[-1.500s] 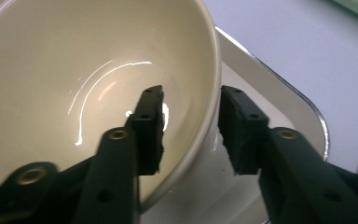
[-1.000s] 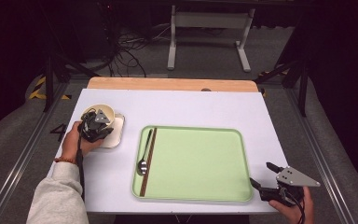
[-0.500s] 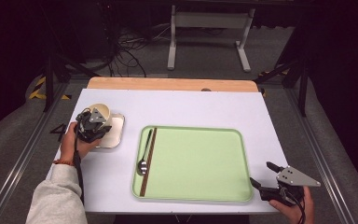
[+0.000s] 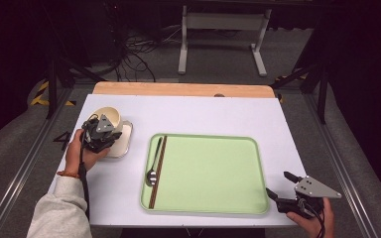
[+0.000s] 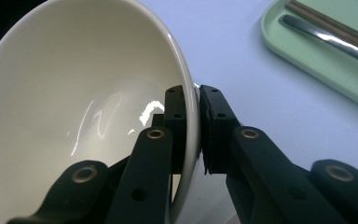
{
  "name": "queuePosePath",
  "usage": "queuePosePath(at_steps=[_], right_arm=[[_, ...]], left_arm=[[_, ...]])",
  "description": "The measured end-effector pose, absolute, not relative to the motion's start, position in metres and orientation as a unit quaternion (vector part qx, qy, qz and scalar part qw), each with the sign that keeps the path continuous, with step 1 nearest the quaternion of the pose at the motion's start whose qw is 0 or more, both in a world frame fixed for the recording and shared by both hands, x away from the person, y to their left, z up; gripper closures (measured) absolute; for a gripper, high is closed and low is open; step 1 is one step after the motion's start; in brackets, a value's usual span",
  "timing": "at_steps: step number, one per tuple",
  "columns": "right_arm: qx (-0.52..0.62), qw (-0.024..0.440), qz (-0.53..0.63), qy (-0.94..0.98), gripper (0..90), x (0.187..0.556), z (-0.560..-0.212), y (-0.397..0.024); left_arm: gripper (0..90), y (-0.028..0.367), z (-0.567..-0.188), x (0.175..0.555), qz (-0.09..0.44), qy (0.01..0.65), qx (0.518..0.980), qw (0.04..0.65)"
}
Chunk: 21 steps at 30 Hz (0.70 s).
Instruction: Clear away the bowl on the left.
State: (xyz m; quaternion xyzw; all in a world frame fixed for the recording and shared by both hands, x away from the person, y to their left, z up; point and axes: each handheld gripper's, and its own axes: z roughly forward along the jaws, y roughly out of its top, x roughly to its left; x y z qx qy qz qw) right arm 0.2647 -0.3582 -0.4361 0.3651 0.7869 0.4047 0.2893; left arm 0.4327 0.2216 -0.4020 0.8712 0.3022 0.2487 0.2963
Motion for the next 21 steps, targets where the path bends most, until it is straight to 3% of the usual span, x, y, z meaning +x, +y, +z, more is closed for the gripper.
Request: queuePosePath(at_steps=[21], right_arm=[[0.366,0.293,0.406,0.785,17.6,0.264,-0.435,-0.359]], left_arm=[[82.9,0.163,-0.378,0.405,0.242,0.202,0.892,0.325]])
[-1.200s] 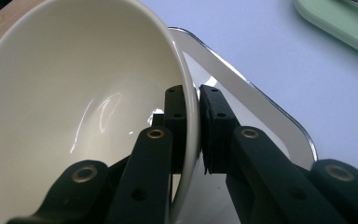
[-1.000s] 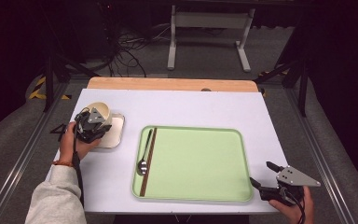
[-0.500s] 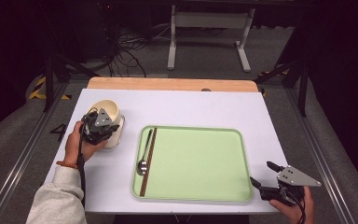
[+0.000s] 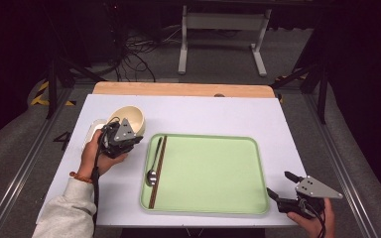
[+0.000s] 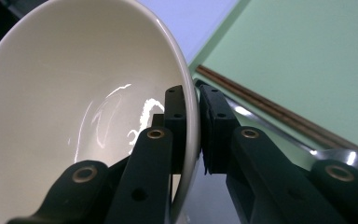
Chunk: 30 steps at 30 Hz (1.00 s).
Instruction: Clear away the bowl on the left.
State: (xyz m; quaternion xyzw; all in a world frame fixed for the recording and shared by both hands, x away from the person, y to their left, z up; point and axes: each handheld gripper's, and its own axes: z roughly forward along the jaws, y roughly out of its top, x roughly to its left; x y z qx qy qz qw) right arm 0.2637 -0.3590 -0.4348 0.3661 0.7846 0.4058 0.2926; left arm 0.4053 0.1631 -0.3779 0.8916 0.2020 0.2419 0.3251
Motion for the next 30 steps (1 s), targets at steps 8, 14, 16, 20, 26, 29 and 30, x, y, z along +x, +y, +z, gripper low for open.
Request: queuePosePath(at_steps=[8,14,16,20,26,29,30], right_arm=[[0.366,0.293,0.405,0.785,17.6,0.264,-0.435,-0.359],[0.366,0.291,0.405,0.786,17.6,0.264,-0.435,-0.359],[0.366,0.291,0.406,0.785,17.6,0.264,-0.435,-0.359],[0.366,0.291,0.406,0.785,17.6,0.264,-0.435,-0.359],[0.366,0.291,0.405,0.786,17.6,0.264,-0.436,-0.359],[0.368,0.29,0.405,0.785,17.6,0.264,-0.436,-0.359],[0.368,0.291,0.405,0.785,17.6,0.264,-0.436,-0.359]], left_arm=[[82.9,0.136,-0.378,0.398,0.236,0.163,0.902,0.322],[82.9,0.111,-0.38,0.391,0.224,0.13,0.912,0.318],[82.9,0.104,-0.381,0.39,0.22,0.118,0.915,0.318],[82.9,0.095,-0.384,0.39,0.214,0.108,0.919,0.313],[82.8,0.076,-0.392,0.39,0.199,0.085,0.926,0.308],[82.9,0.069,-0.395,0.389,0.192,0.081,0.929,0.305],[82.9,0.067,-0.397,0.389,0.19,0.079,0.93,0.304]])
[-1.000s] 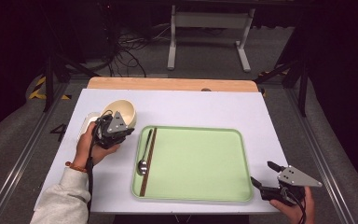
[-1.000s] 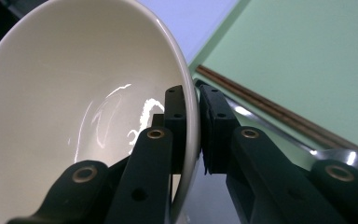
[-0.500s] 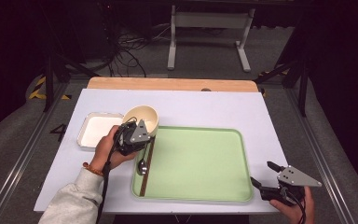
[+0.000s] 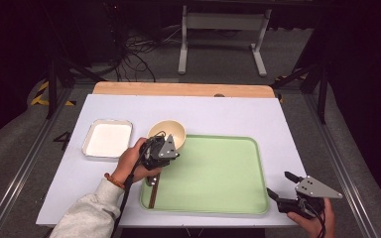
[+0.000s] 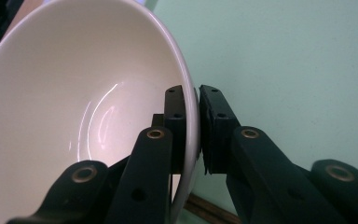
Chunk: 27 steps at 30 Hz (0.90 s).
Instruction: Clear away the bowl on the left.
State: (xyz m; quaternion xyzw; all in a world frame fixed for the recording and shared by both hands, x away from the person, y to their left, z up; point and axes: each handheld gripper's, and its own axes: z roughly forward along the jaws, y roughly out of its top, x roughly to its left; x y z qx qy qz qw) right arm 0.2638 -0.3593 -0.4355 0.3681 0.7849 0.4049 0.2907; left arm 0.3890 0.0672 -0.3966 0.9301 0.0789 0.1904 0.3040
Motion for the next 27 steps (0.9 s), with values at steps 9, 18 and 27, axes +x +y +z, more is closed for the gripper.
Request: queuePosePath(at_steps=[9,18,27], right_arm=[[0.368,0.29,0.405,0.785,17.6,0.264,-0.436,-0.359],[0.368,0.29,0.403,0.786,17.5,0.265,-0.437,-0.359],[0.366,0.289,0.405,0.787,17.6,0.264,-0.436,-0.359]], left_arm=[[82.9,0.051,-0.406,0.39,0.177,0.059,0.939,0.291],[83.0,0.037,-0.422,0.392,0.165,0.044,0.95,0.263],[83.1,0.036,-0.426,0.393,0.166,0.048,0.952,0.254]])
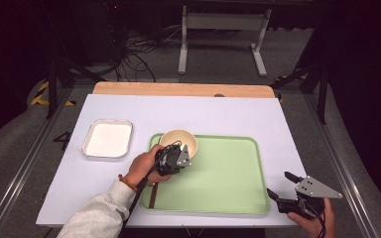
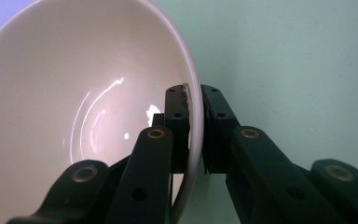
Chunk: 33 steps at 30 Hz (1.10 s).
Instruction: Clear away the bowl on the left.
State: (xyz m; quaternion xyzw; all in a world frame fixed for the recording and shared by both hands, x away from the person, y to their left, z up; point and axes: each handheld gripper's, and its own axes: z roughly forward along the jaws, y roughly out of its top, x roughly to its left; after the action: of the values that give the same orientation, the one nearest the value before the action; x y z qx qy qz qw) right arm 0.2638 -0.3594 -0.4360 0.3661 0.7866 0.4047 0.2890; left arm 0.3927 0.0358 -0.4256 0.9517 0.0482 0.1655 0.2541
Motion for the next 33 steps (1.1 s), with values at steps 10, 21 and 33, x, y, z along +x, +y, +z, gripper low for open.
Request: queuePosePath(at_steps=[10,21,33], right_arm=[[0.367,0.286,0.402,0.789,17.6,0.264,-0.437,-0.36],[0.367,0.284,0.401,0.79,17.4,0.264,-0.437,-0.359],[0.365,0.282,0.4,0.792,17.3,0.264,-0.437,-0.359]], left_arm=[[82.9,0.051,-0.429,0.407,0.146,0.085,0.945,0.28],[74.9,0.065,-0.432,0.418,0.144,0.117,0.936,0.3],[63.4,0.074,-0.433,0.421,0.139,0.144,0.93,0.309]])
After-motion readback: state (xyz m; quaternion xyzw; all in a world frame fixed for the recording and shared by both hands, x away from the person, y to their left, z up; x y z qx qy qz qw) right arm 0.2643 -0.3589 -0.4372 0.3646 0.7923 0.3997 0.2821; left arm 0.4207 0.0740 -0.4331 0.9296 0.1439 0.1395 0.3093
